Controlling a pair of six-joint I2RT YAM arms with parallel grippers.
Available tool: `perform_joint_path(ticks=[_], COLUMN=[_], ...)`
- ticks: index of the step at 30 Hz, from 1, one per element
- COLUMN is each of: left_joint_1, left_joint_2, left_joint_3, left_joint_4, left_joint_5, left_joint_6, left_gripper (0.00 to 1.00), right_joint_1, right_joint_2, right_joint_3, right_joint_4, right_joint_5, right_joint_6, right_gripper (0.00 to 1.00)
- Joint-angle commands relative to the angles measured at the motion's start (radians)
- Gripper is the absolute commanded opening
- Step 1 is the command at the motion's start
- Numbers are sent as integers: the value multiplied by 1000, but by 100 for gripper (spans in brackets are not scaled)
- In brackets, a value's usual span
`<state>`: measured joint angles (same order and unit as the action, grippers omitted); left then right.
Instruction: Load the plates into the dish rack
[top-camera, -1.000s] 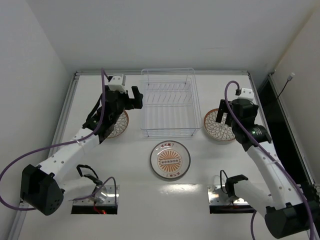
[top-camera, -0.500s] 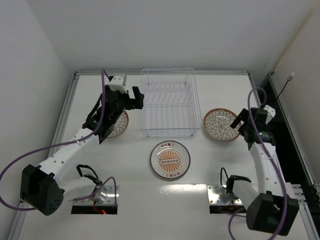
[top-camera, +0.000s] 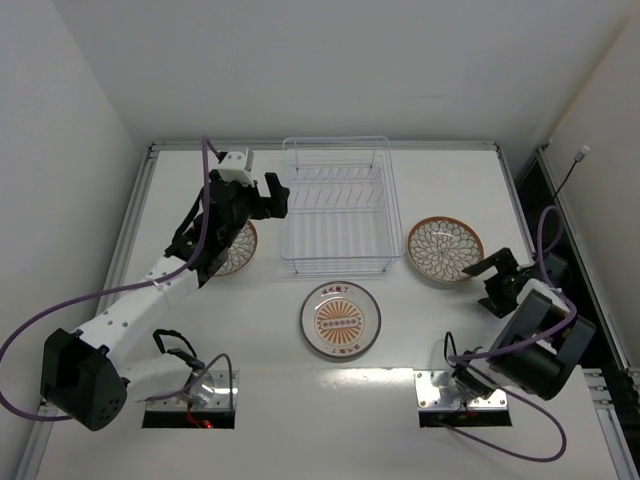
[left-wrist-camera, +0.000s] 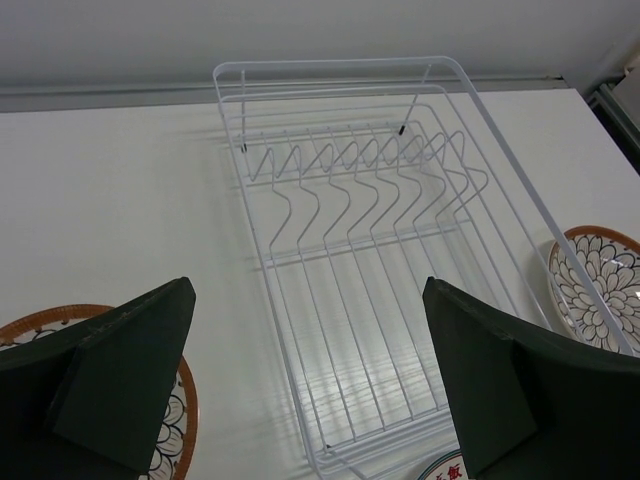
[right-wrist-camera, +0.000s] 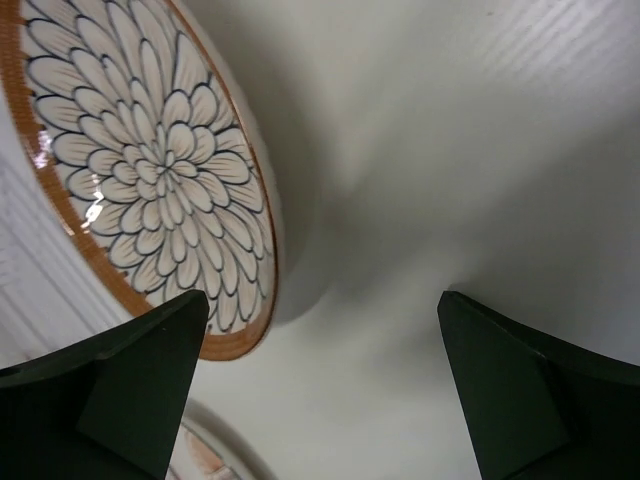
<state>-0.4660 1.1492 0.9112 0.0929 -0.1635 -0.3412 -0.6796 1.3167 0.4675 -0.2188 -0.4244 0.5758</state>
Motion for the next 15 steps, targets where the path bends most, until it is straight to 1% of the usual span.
perform_joint_path(ticks=[1,5,7,8,9,12,15], left_joint_1=[-8,-8,-8,-8,-8,-8,-8], left_joint_2=[6,6,6,6,6,6,6], left_joint_3=[8,8,8,8,8,8,8], left_joint_4=[45,45,45,45,45,36,36], left_joint_5=[9,-1,-1,-1,-1,-1,-1], left_joint_6=[-5,-5,-5,-5,-5,-5,-5], left_gripper=[99,99,99,99,99,99,99], right_joint_1=[-43,-43,-43,-31,-20,-6,22], right_joint_2=[53,108,165,165,199,234,265], right_joint_3=[-19,-20,2,2,2,22,31], right_joint_4=[151,255,266,282,301,344,374], right_joint_5=[-177,-230,-231,-241,-241,-254,-244], right_joint_6=[-4,70,114,114,139,188,208], right_gripper=[100,100,96,96,94,89,88])
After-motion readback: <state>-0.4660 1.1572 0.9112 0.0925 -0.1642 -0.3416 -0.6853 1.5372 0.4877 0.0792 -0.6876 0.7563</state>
